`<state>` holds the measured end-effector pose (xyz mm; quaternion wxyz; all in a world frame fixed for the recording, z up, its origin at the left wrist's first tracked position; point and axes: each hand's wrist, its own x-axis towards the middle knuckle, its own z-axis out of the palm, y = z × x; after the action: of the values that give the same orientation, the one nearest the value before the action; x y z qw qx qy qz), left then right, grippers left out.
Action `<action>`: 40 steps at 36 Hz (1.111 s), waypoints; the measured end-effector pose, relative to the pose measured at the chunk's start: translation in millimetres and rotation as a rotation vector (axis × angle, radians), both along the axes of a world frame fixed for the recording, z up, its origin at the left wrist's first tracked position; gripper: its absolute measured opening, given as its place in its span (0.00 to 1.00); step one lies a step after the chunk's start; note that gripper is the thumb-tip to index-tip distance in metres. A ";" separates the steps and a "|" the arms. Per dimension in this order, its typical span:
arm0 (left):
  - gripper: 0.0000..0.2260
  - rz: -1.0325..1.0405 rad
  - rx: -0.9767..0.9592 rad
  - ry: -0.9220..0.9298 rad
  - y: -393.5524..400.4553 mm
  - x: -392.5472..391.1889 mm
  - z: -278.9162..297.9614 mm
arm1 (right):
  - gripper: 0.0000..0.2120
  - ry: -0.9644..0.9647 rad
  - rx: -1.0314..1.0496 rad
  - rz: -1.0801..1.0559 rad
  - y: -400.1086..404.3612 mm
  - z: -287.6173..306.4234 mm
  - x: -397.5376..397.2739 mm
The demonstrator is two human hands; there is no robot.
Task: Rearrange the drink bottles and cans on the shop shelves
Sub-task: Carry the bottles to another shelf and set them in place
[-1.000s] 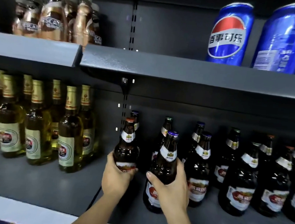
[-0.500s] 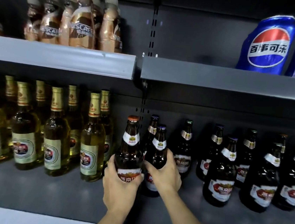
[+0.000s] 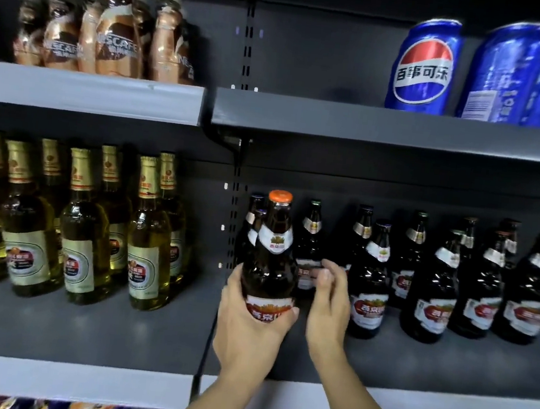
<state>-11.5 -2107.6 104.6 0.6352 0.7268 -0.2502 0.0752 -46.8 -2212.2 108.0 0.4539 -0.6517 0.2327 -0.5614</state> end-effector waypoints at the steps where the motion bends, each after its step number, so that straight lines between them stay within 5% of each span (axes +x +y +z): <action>1: 0.41 -0.024 0.008 0.000 -6.6 -6.8 0.2 | 0.24 -0.032 -0.017 0.038 -0.2 -2.2 -9.8; 5: 0.37 -0.100 0.075 0.011 -36.4 -27.0 -2.7 | 0.31 0.188 -0.086 0.179 -6.3 -5.0 -42.4; 11: 0.32 -0.127 0.206 0.008 -73.1 -31.3 -17.6 | 0.34 0.624 -0.090 0.122 -29.6 5.5 -63.8; 27: 0.34 -0.163 0.192 0.029 -119.9 13.9 -37.1 | 0.43 0.748 -0.091 -0.034 -64.8 5.5 -6.4; 32: 0.44 -0.272 0.234 0.043 -122.8 26.0 -52.5 | 0.41 0.746 -0.098 -0.040 -71.0 5.4 -4.5; 36: 0.40 -0.258 0.201 0.021 -123.3 24.7 -52.0 | 0.37 0.678 -0.132 -0.109 -63.5 -9.9 -10.5; 40: 0.40 -0.234 0.191 0.027 -129.6 29.0 -53.9 | 0.16 0.178 -0.156 -0.375 -60.9 -27.1 -34.2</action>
<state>17.5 -2237.2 50.7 0.5711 0.7507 -0.3304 -0.0332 -81.0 -2273.1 80.9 0.2673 -0.6772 0.3447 -0.5926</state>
